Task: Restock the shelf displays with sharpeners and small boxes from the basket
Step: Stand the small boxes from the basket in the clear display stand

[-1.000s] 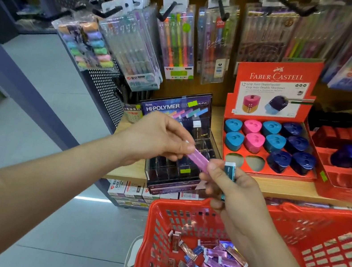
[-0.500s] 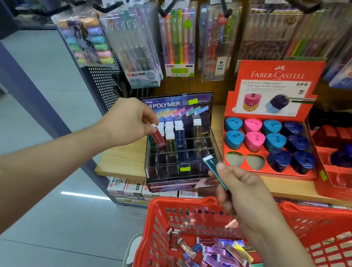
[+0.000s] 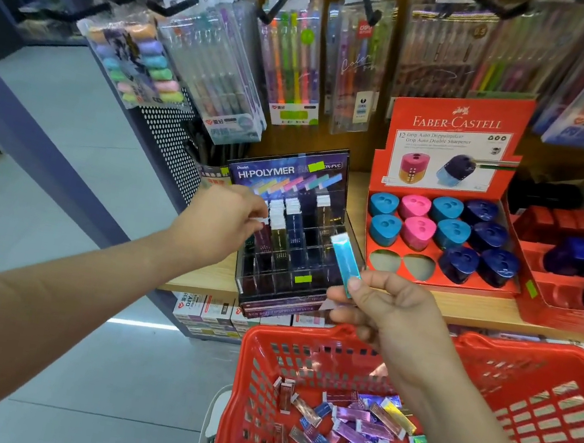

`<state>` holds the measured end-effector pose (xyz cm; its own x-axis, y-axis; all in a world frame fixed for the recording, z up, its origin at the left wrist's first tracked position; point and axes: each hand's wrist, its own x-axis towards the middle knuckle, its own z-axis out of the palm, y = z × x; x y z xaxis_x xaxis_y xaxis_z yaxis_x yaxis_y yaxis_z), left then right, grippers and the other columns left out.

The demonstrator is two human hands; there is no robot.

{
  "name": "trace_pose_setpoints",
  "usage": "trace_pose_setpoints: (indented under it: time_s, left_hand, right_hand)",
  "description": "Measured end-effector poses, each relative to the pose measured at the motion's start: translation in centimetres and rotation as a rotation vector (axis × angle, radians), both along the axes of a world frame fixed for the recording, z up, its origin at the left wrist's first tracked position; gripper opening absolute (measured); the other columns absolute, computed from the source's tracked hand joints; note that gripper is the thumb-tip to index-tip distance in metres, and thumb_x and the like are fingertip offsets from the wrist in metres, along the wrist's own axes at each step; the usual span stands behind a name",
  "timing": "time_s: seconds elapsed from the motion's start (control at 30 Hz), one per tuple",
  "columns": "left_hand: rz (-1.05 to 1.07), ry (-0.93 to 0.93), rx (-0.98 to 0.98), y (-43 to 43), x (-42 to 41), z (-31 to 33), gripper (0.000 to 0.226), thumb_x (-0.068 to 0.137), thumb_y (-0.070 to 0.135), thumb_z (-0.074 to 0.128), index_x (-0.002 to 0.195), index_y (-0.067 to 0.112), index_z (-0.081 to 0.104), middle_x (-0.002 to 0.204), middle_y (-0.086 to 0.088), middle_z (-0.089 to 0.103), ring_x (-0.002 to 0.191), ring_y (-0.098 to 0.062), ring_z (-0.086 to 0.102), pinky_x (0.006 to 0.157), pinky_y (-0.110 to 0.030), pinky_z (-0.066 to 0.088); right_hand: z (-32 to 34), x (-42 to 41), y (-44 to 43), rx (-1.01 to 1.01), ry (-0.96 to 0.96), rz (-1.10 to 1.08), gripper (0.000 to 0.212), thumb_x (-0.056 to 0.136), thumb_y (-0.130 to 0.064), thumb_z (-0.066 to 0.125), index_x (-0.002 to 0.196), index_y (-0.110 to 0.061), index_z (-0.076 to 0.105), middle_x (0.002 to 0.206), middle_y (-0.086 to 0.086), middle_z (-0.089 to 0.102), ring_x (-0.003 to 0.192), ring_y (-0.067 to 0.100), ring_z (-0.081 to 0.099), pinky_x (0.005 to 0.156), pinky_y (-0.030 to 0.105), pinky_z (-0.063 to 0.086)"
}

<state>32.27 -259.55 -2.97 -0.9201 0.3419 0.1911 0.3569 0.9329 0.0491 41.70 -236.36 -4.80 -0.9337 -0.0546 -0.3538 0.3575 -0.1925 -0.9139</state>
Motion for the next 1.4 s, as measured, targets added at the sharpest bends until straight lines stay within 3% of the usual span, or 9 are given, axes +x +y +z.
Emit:
trace_pose_setpoints:
  time_s: [0.37, 0.47, 0.6, 0.7, 0.83, 0.97, 1.1, 1.3, 1.4]
  left_hand:
    - [0.023, -0.066, -0.099, 0.0, -0.7, -0.9, 0.021, 0.087, 0.030, 0.067, 0.104, 0.018, 0.065, 0.096, 0.001, 0.061, 0.094, -0.022, 0.060, 0.081, -0.042, 0.052]
    - [0.119, -0.138, 0.169, 1.0, -0.5, 1.4, 0.015, 0.086, 0.022, 0.070, 0.099, 0.015, 0.070, 0.083, 0.006, 0.064, 0.077, -0.011, 0.061, 0.079, -0.026, 0.051]
    - [0.186, -0.640, 0.834, 3.0, 0.8, 5.7, 0.015, 0.091, 0.019, 0.063, 0.092, 0.008, 0.073, 0.083, -0.010, 0.074, 0.066, -0.013, 0.065, 0.067, -0.023, 0.058]
    - [0.085, -0.810, 0.778, 3.9, 1.9, 6.8, 0.019, 0.085, 0.022, 0.067, 0.097, 0.008, 0.074, 0.088, -0.012, 0.073, 0.070, -0.015, 0.065, 0.069, -0.023, 0.058]
    - [0.072, -0.743, 0.840, 4.4, 2.7, 6.4, 0.010, 0.077, 0.010, 0.072, 0.087, 0.006, 0.074, 0.073, -0.012, 0.070, 0.066, -0.018, 0.065, 0.062, -0.021, 0.056]
    - [0.195, -0.478, 0.883, 2.2, 1.2, 7.3, 0.005, 0.080, 0.007, 0.072, 0.083, 0.011, 0.073, 0.068, -0.006, 0.072, 0.066, -0.017, 0.067, 0.066, -0.025, 0.059]
    - [0.307, -0.213, 0.585, -1.5, -0.4, 6.9, 0.002, 0.082, 0.014, 0.075, 0.084, 0.015, 0.075, 0.069, -0.005, 0.072, 0.065, -0.018, 0.069, 0.070, -0.030, 0.060]
    - [0.275, -0.147, 0.338, -2.9, -0.7, 3.1, 0.006, 0.083, 0.021, 0.074, 0.086, 0.016, 0.074, 0.063, 0.012, 0.064, 0.058, 0.001, 0.059, 0.063, -0.017, 0.045]
    - [0.225, -0.099, 0.270, -2.9, -0.8, 1.9, 0.010, 0.085, 0.025, 0.071, 0.090, 0.016, 0.075, 0.071, 0.013, 0.064, 0.071, -0.005, 0.062, 0.072, -0.019, 0.043]
  right_hand:
    - [-0.1, -0.2, 0.1, -0.134, -0.013, -0.123, 0.012, 0.088, 0.003, 0.062, 0.096, -0.005, 0.067, 0.084, 0.014, 0.075, 0.076, 0.020, 0.073, 0.062, 0.018, 0.056]
    - [0.0, -0.1, -0.1, -0.130, -0.002, -0.125, 0.017, 0.089, 0.006, 0.060, 0.093, -0.010, 0.067, 0.083, 0.013, 0.075, 0.075, 0.019, 0.073, 0.062, 0.018, 0.056]
    - [0.0, -0.1, -0.4, -0.116, 0.036, -0.109, 0.015, 0.087, 0.005, 0.063, 0.091, -0.009, 0.067, 0.075, 0.008, 0.075, 0.068, 0.015, 0.071, 0.060, 0.018, 0.056]
    - [0.1, -0.1, -0.8, -0.084, 0.077, -0.075, 0.014, 0.087, 0.002, 0.065, 0.092, -0.010, 0.068, 0.076, 0.007, 0.075, 0.069, 0.014, 0.071, 0.059, 0.017, 0.054]
    - [0.3, -0.3, -1.5, -0.068, 0.119, -0.040, 0.014, 0.086, -0.002, 0.067, 0.092, -0.015, 0.068, 0.078, 0.005, 0.076, 0.073, 0.013, 0.071, 0.059, 0.017, 0.052]
    - [-0.1, -0.7, -1.6, 0.020, 0.154, -0.089, 0.016, 0.090, -0.011, 0.066, 0.099, -0.024, 0.068, 0.086, -0.003, 0.074, 0.069, 0.005, 0.063, 0.063, 0.020, 0.051]
    - [-1.2, -1.3, -0.7, 0.213, 0.157, -0.097, 0.028, 0.093, -0.008, 0.060, 0.112, -0.028, 0.063, 0.107, -0.005, 0.061, 0.095, 0.007, 0.060, 0.073, 0.020, 0.047]
    - [-2.9, -1.6, -0.5, 0.543, 0.229, -0.053, 0.046, 0.089, -0.006, 0.061, 0.130, -0.026, 0.053, 0.122, 0.003, 0.052, 0.111, 0.015, 0.052, 0.093, 0.029, 0.041]
    - [-3.3, -1.4, -0.7, 0.635, 0.246, 0.021, 0.055, 0.089, -0.009, 0.062, 0.139, -0.026, 0.047, 0.136, 0.000, 0.049, 0.119, 0.014, 0.049, 0.100, 0.029, 0.039]
